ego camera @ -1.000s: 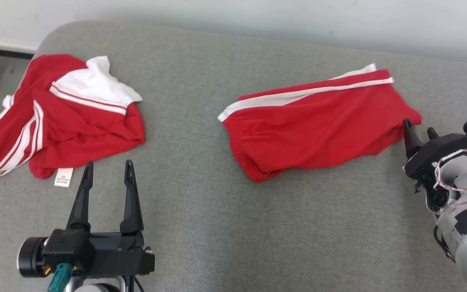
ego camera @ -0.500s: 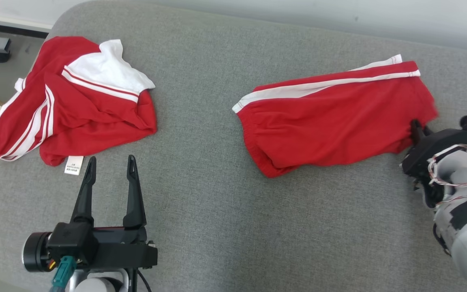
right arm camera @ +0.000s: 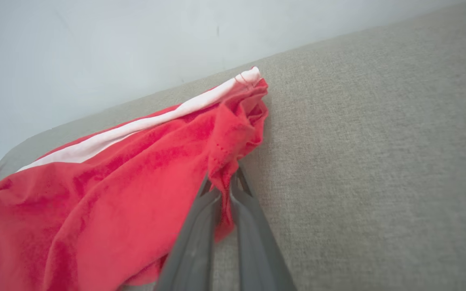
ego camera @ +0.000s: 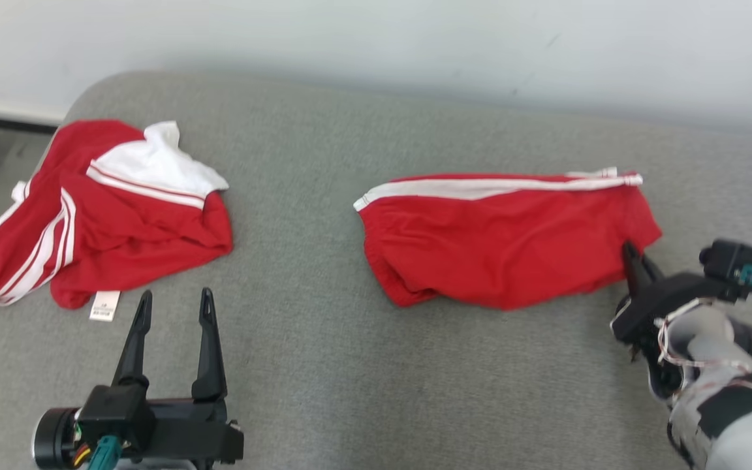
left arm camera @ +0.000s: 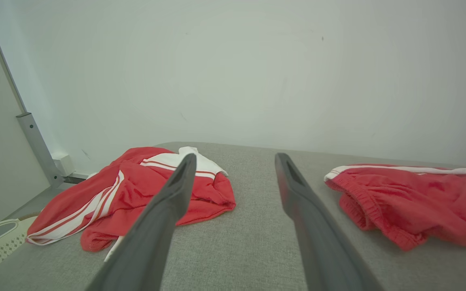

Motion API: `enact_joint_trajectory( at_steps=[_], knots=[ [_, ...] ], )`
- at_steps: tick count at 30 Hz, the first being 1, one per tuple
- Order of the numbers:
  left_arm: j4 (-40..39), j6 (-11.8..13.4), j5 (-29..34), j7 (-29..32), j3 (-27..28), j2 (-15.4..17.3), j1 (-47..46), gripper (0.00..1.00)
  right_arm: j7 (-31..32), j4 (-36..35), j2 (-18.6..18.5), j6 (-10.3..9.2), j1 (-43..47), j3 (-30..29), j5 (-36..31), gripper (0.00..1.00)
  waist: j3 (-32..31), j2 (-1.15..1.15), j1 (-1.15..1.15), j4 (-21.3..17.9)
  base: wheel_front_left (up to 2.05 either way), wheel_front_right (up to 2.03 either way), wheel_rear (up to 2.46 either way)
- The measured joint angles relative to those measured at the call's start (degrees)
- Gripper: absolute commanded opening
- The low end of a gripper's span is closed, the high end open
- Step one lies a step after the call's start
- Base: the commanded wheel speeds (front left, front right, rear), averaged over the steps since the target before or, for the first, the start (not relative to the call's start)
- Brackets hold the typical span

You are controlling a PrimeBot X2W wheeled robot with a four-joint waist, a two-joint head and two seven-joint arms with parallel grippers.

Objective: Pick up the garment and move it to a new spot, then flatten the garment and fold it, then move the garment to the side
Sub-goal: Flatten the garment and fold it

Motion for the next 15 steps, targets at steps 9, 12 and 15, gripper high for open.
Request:
enact_joint_trajectory(
  at_steps=[9,12,15],
  knots=[
    [0.4,-0.1,0.2,0.0,0.2,0.5,3.2,1.00,-0.2,-9.9,-1.6,0.00,11.3,0.6,3.9,0.00,-4.4,0.00,0.00,-4.1,0.00,0.00,0.00],
    [0.3,0.0,0.1,0.0,0.2,0.7,4.1,1.00,0.2,-12.2,-2.3,0.00,13.7,1.1,4.0,0.00,-5.2,0.00,-0.01,-5.6,0.00,0.00,0.00],
    [0.4,-0.1,0.0,0.0,-0.1,0.8,4.1,1.00,0.5,-12.6,-2.9,0.00,15.0,0.9,3.0,0.00,-5.7,0.00,-0.01,-6.8,0.00,0.00,0.00]
  ],
)
